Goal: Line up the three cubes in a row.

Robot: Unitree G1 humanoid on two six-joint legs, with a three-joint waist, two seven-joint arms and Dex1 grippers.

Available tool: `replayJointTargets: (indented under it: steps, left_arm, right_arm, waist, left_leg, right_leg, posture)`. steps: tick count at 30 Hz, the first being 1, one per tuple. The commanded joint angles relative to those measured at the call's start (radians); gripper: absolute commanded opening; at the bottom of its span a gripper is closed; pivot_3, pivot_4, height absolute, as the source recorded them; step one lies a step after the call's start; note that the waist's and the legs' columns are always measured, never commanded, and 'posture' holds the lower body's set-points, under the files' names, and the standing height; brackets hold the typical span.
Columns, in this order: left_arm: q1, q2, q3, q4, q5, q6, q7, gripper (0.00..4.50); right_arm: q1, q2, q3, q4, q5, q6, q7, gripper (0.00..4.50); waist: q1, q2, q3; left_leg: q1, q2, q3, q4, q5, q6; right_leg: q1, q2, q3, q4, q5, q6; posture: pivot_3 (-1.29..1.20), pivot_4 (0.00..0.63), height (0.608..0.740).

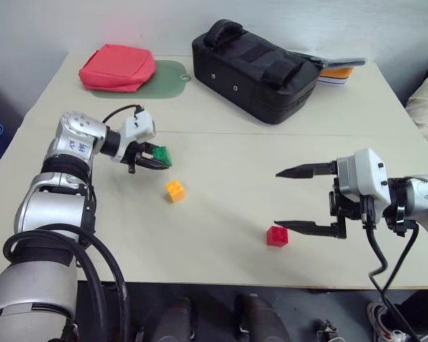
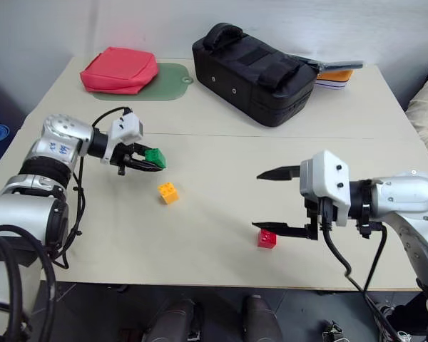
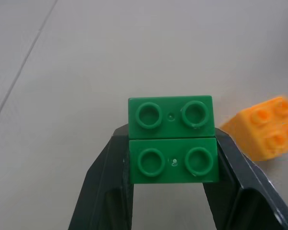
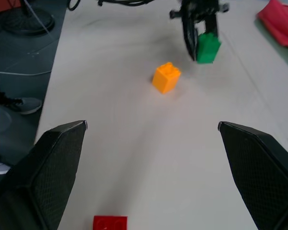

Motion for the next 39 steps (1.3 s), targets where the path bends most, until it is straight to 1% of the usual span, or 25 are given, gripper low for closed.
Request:
replayJointTargets:
  steps: [1,2,4,5,6,8,10,12,16,19,22,27,32,36,39]
  left_arm:
    - [0.078,0.015,-0.029,-0.325,-0.135,0.095,-0.117,1.52]
    - [0.13,0.019,-0.051,-0.452,-0.161,0.129,-0.121,1.52]
    - [0.226,0.017,-0.09,-0.681,-0.155,0.202,-0.089,1.52]
    - [0.27,0.008,-0.114,-0.799,-0.151,0.266,-0.051,1.52]
    - [0.304,-0.004,-0.137,-0.901,-0.149,0.374,-0.008,1.52]
    - [0.358,-0.032,-0.168,-1.065,-0.161,0.543,0.054,1.52]
    - [0.399,-0.047,-0.196,-1.191,-0.167,0.664,0.084,1.52]
    - [0.437,-0.054,-0.251,-1.29,-0.146,0.697,0.109,1.52]
    - [0.468,-0.091,-0.34,-1.355,-0.108,0.798,0.204,1.52]
    - [0.499,-0.092,-0.406,-1.379,-0.064,0.777,0.253,1.52]
    - [0.518,-0.103,-0.414,-1.394,-0.088,0.813,0.27,1.52]
    - [0.546,-0.112,-0.456,-1.404,-0.071,0.842,0.315,1.52]
    - [0.545,-0.127,-0.474,-1.417,-0.078,0.867,0.343,1.52]
    - [0.533,-0.131,-0.501,-1.383,-0.048,0.845,0.372,1.52]
    - [0.526,-0.137,-0.502,-1.379,-0.056,0.86,0.375,1.52]
  right_arm:
    - [0.033,-0.027,-0.047,-0.01,-0.007,-0.04,0.029,4.5]
    - [0.047,-0.032,-0.044,-0.003,-0.025,-0.054,0.039,4.5]
    - [0.077,-0.044,-0.041,0.014,-0.055,-0.084,0.059,4.5]
    - [0.094,-0.05,-0.042,0.021,-0.062,-0.093,0.069,4.5]
    - [0.108,-0.053,-0.047,0.024,-0.06,-0.096,0.078,4.5]
    - [0.13,-0.056,-0.059,0.025,-0.055,-0.098,0.089,4.5]
    - [0.147,-0.059,-0.066,0.025,-0.055,-0.104,0.098,4.5]
    - [0.176,-0.065,-0.074,0.035,-0.066,-0.126,0.124,4.5]
    - [0.193,-0.064,-0.067,0.052,-0.083,-0.156,0.14,4.5]
    - [0.193,-0.06,-0.06,0.063,-0.092,-0.169,0.146,4.5]
    - [0.196,-0.059,-0.053,0.07,-0.102,-0.183,0.153,4.5]
    - [0.204,-0.059,-0.041,0.092,-0.129,-0.216,0.167,4.5]
    - [0.206,-0.054,-0.039,0.091,-0.132,-0.22,0.164,4.5]
    - [0.203,-0.053,-0.032,0.092,-0.136,-0.223,0.161,4.5]
    - [0.201,-0.052,-0.029,0.089,-0.136,-0.223,0.158,4.5]
  waist:
    - [-0.001,0.0,0.0]
    - [-0.003,0.0,0.0]
    - [-0.006,0.0,0.0]
    - [-0.006,0.0,0.0]
    - [-0.006,0.0,0.0]
    - [-0.005,0.0,0.0]
    - [-0.005,0.0,0.0]
    - [-0.004,0.0,0.0]
    - [-0.003,0.0,0.0]
    - [-0.004,0.0,0.0]
    - [-0.003,0.0,0.0]
    - [-0.001,0.0,0.0]
    - [0.004,0.0,0.0]
    - [0.007,0.0,0.0]
    - [0.01,0.0,0.0]
  left_leg:
    - [0.0,0.0,0.0,0.0,0.0,0.0]
    - [0.0,0.0,-0.001,0.0,0.0,0.0]
    - [0.002,0.0,-0.002,0.0,0.0,0.0]
    - [0.002,0.0,-0.002,-0.001,0.0,0.0]
    - [0.003,0.001,-0.002,0.0,0.0,0.0]
    - [0.002,0.001,-0.002,0.0,0.0,0.0]
    - [0.002,0.001,-0.002,0.001,0.0,0.0]
    - [0.003,0.001,-0.002,0.001,0.0,0.0]
    - [0.004,0.0,-0.001,0.0,0.001,0.0]
    - [0.004,0.0,-0.001,0.0,0.001,0.001]
    - [0.005,0.0,-0.001,0.0,0.001,0.0]
    - [0.005,0.0,-0.001,0.0,0.001,0.001]
    - [0.005,0.0,-0.001,0.001,0.001,0.001]
    - [0.005,0.0,-0.001,0.001,0.001,0.001]
    - [0.005,0.0,-0.001,0.001,0.001,0.001]
  right_leg:
    - [0.0,-0.001,0.0,0.0,0.0,0.0]
    - [0.001,-0.001,0.001,0.0,0.0,0.0]
    - [0.002,-0.003,0.007,0.0,0.0,0.0]
    - [0.002,-0.002,0.009,0.0,0.0,0.0]
    - [0.002,-0.002,0.01,0.0,0.0,0.0]
    - [0.002,-0.001,0.011,0.001,0.0,0.0]
    - [0.002,-0.001,0.012,0.001,0.0,0.001]
    - [0.003,0.0,0.013,0.001,0.0,0.001]
    - [0.004,0.0,0.014,0.001,0.0,0.001]
    - [0.003,0.001,0.015,0.002,0.0,0.001]
    - [0.003,0.001,0.015,0.003,0.0,0.001]
    - [0.004,0.0,0.015,0.002,0.0,0.001]
    - [0.004,0.0,0.015,0.003,0.0,0.001]
    - [0.004,0.0,0.016,0.003,0.0,0.001]
    - [0.004,0.0,0.015,0.003,0.0,0.001]
  posture:
    - [0.0,0.15,0.74]
    - [0.0,0.15,0.74]
    - [0.0,0.15,0.74]
    - [0.0,0.15,0.74]
    - [0.0,0.15,0.74]
    - [0.0,0.15,0.74]
    - [0.0,0.15,0.74]
    - [0.0,0.15,0.74]
    - [0.0,0.15,0.74]
    - [0.0,0.15,0.74]
    - [0.0,0.15,0.74]
    - [0.0,0.15,0.74]
    - [0.0,0.15,0.74]
    - [0.0,0.15,0.74]
    - [0.0,0.15,0.74]
